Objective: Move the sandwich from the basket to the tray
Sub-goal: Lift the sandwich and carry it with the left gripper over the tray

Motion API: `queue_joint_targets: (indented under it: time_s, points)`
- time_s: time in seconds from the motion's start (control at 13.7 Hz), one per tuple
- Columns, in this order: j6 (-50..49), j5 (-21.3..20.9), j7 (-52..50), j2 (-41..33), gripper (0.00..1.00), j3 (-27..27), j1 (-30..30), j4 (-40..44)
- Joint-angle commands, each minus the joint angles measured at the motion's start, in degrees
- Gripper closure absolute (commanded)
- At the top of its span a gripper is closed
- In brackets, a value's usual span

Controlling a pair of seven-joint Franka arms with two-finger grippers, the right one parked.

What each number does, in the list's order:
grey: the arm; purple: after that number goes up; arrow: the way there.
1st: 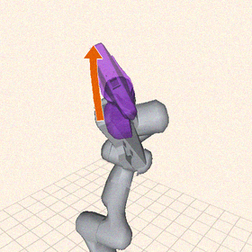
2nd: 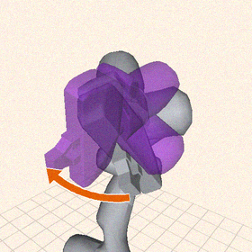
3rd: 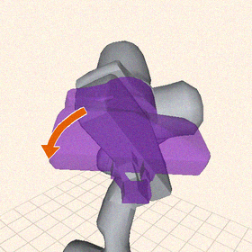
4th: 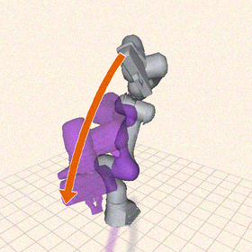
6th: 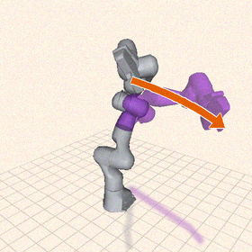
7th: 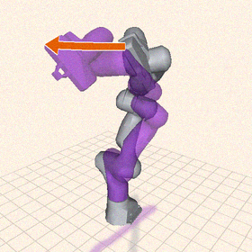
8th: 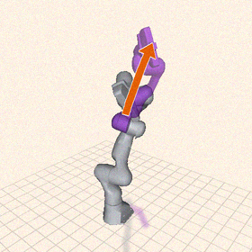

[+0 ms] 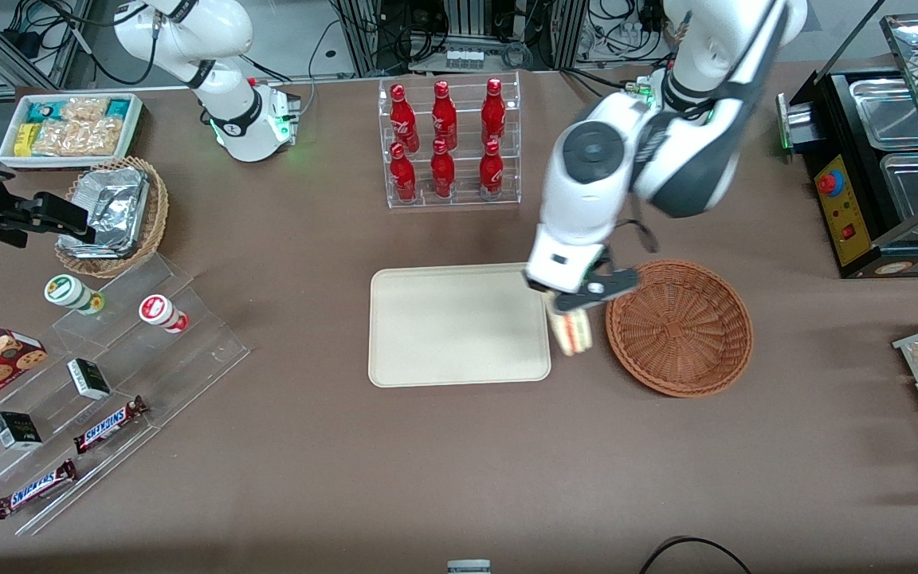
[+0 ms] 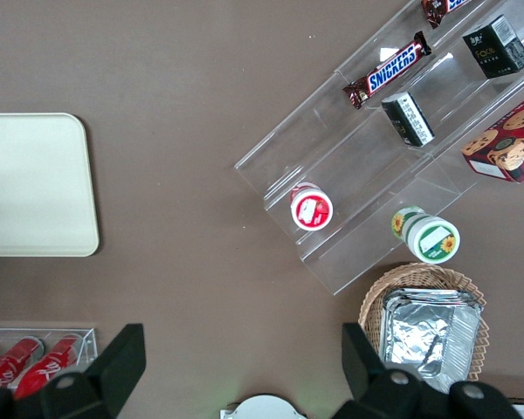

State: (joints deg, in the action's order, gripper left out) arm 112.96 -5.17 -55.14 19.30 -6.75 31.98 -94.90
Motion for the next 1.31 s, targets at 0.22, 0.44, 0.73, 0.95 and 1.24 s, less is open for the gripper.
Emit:
queue_joint_targets:
  time_s: [0.22,0.44,0.73,0.95,1.24]
  points:
    - [3.5,-0.2,3.8,11.9,1.00,-4.4,2.6,8.8]
    - [5.7,-0.4,4.0,16.0,1.00,-5.7,3.8,11.4]
    - [10.9,-0.8,4.3,19.3,1.00,-5.9,4.7,11.3]
    - [10.9,-0.8,3.7,19.5,1.00,-5.8,5.2,11.1]
    - [11.0,-0.9,3.4,20.4,1.00,-5.8,5.2,11.2]
